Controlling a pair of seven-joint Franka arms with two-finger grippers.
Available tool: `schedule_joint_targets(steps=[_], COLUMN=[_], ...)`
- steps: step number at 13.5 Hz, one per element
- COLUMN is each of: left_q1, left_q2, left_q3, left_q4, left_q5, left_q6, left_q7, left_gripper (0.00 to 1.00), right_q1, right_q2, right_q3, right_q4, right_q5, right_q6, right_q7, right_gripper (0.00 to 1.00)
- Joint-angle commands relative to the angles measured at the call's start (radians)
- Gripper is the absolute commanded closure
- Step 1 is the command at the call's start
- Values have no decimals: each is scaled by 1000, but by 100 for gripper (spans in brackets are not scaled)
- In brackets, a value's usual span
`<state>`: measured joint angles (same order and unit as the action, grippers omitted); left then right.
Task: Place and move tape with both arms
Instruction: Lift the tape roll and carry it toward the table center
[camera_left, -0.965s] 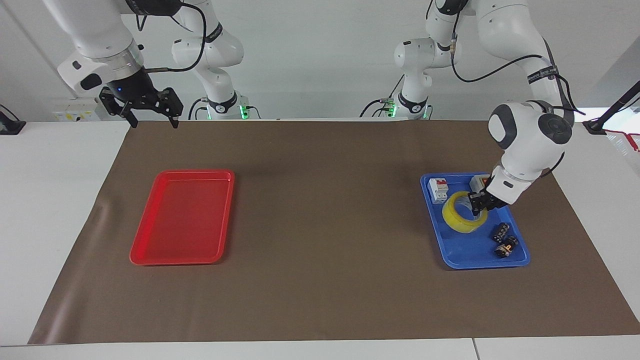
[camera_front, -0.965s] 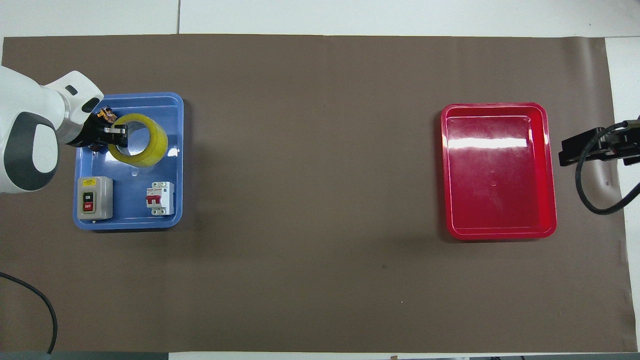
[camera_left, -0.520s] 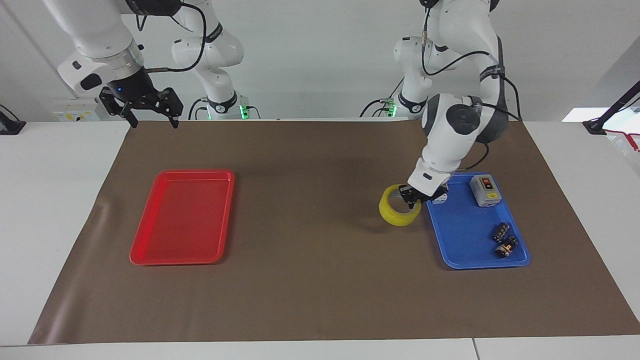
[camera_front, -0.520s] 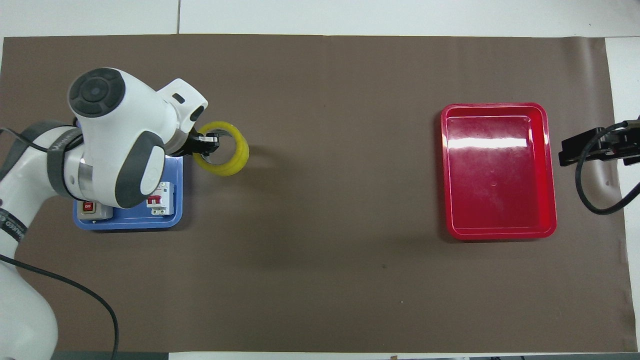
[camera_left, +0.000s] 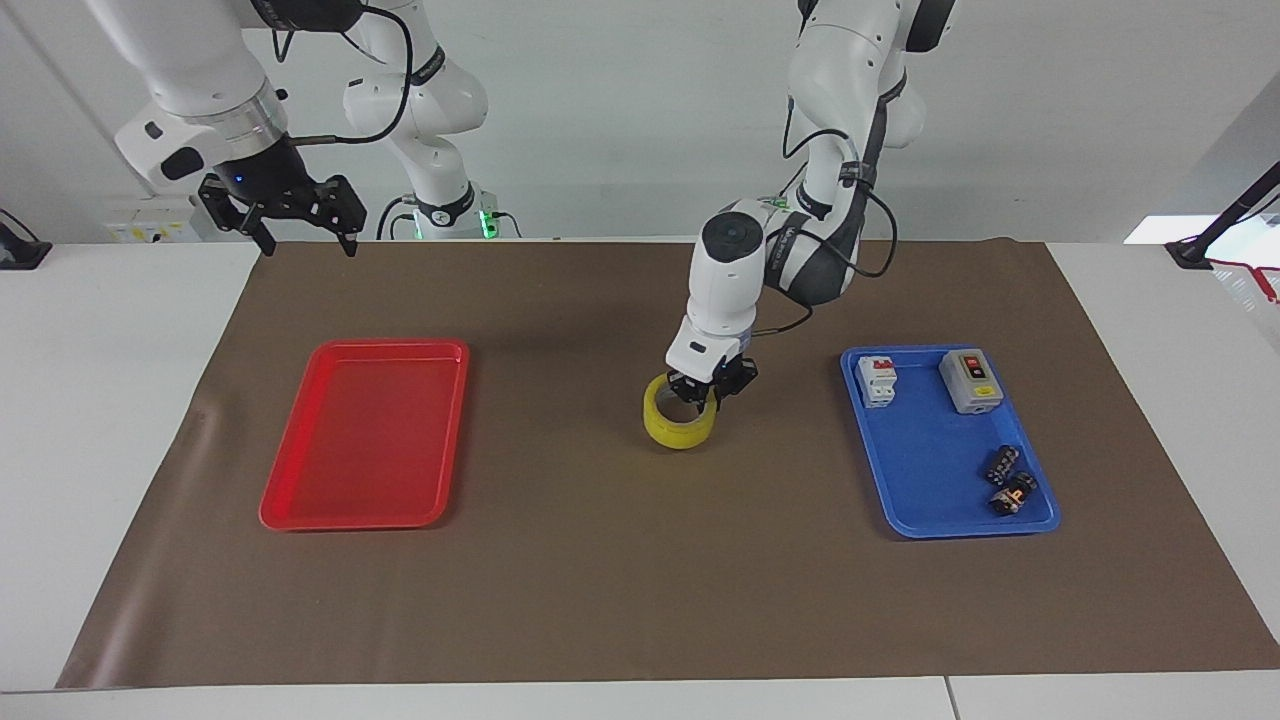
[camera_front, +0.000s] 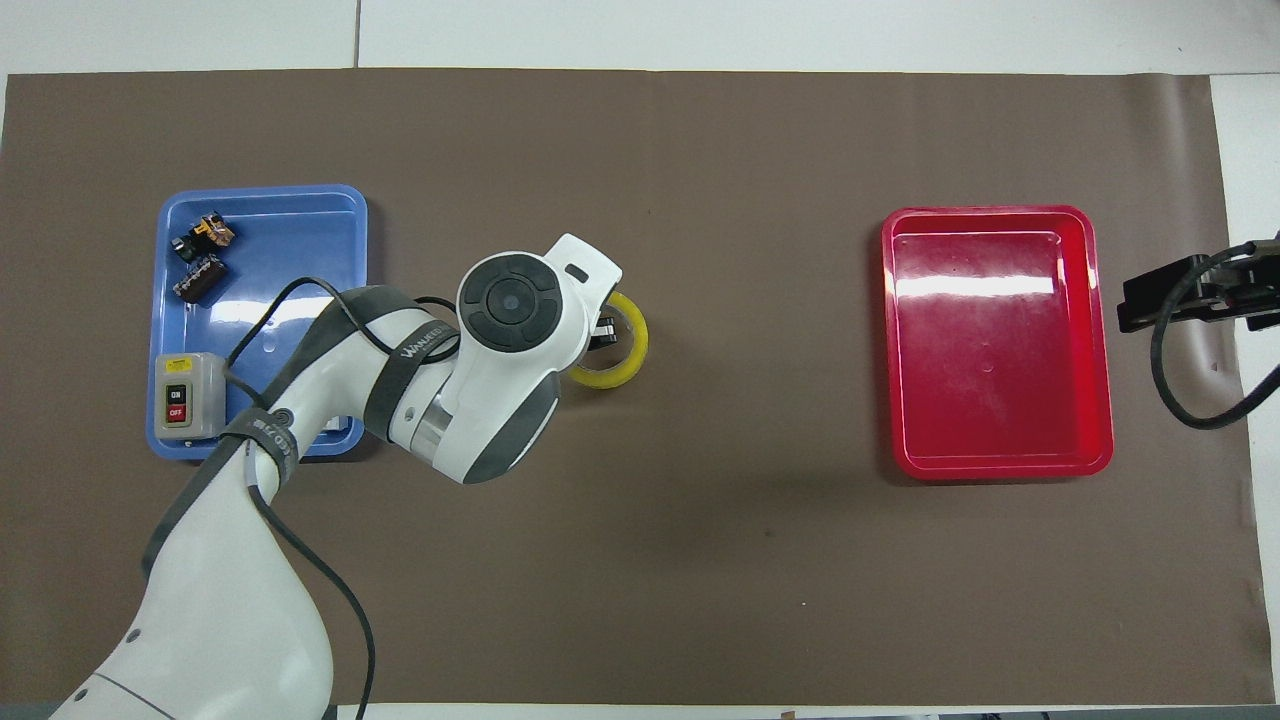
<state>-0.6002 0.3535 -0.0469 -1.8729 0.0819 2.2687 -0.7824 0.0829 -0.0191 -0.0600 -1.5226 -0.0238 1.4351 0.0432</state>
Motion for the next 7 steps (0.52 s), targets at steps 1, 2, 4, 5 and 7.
schedule_joint_targets(steps=[1, 2, 4, 5, 7], left_q1=[-21, -32, -39, -39, -35], left_q2=[12, 13, 22, 22, 21], left_q3=[16, 16, 15, 16, 15], left_q4=[-2, -5, -20, -22, -17], left_q5=[29, 29, 29, 29, 29], left_q6=[28, 29, 51, 57, 58], left_q7=[-34, -40, -70, -74, -74], left_gripper=[100, 100, 100, 100, 93], right_q1=[-17, -17, -17, -17, -17], right_q2=[-12, -12, -12, -12, -12], right_q3=[6, 6, 6, 6, 6], right_q4=[-14, -14, -14, -14, -14], right_q5=[13, 13, 13, 13, 13], right_q6=[-5, -5, -5, -5, -5], right_q7=[-25, -25, -25, -25, -25], right_gripper=[0, 0, 0, 0, 0])
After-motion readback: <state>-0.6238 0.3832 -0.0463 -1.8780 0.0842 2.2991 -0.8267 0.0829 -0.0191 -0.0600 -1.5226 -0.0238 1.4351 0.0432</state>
